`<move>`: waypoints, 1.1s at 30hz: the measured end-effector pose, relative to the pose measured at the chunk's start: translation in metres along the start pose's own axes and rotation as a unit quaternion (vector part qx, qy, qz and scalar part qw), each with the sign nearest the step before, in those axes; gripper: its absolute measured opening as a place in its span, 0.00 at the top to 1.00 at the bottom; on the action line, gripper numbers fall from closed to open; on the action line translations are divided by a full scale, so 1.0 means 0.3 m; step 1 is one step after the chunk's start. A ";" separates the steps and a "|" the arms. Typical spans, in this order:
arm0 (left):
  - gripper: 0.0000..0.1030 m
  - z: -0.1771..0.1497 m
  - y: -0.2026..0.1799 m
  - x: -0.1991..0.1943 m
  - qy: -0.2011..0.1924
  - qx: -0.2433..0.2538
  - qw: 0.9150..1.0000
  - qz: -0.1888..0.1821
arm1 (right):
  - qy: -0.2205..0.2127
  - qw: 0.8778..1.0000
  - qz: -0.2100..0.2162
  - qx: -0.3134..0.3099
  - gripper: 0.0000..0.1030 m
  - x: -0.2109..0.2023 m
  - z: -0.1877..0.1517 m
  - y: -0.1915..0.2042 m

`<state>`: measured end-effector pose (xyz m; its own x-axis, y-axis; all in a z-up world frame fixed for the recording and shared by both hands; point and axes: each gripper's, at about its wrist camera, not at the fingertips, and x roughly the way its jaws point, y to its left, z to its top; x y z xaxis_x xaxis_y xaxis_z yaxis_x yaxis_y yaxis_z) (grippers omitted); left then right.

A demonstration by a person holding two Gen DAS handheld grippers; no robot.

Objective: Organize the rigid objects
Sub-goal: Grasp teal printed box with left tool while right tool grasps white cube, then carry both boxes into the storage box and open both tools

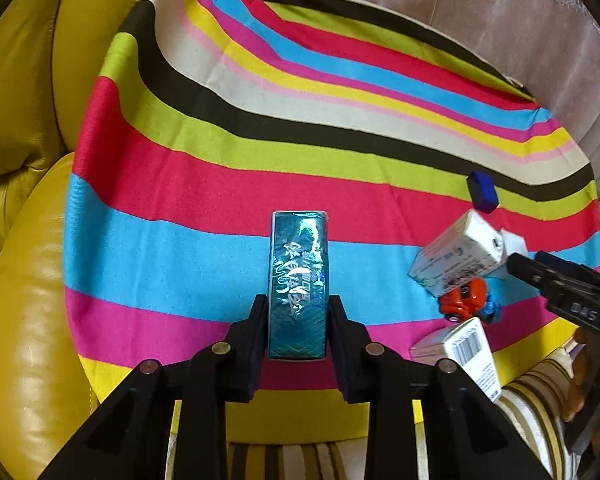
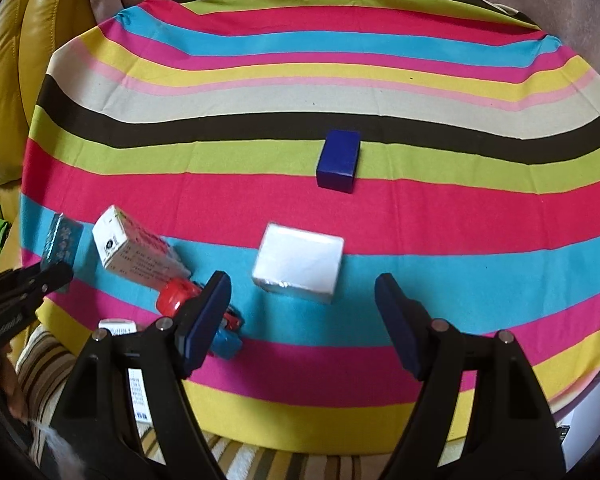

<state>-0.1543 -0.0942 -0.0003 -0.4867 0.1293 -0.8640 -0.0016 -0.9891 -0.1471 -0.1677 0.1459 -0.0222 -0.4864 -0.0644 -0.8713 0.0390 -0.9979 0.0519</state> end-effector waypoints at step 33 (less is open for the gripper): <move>0.71 -0.095 -0.253 -0.143 -0.071 0.006 0.994 -0.082 | -0.057 0.998 -0.010 -0.012 0.51 -0.142 -0.072 -0.031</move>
<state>-0.1085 -0.0227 0.0341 -0.5973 0.2786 -0.7521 -0.1006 -0.9564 -0.2744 -0.1284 0.1581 0.0037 -0.5836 -0.0456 -0.8107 0.0477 -0.9986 0.0218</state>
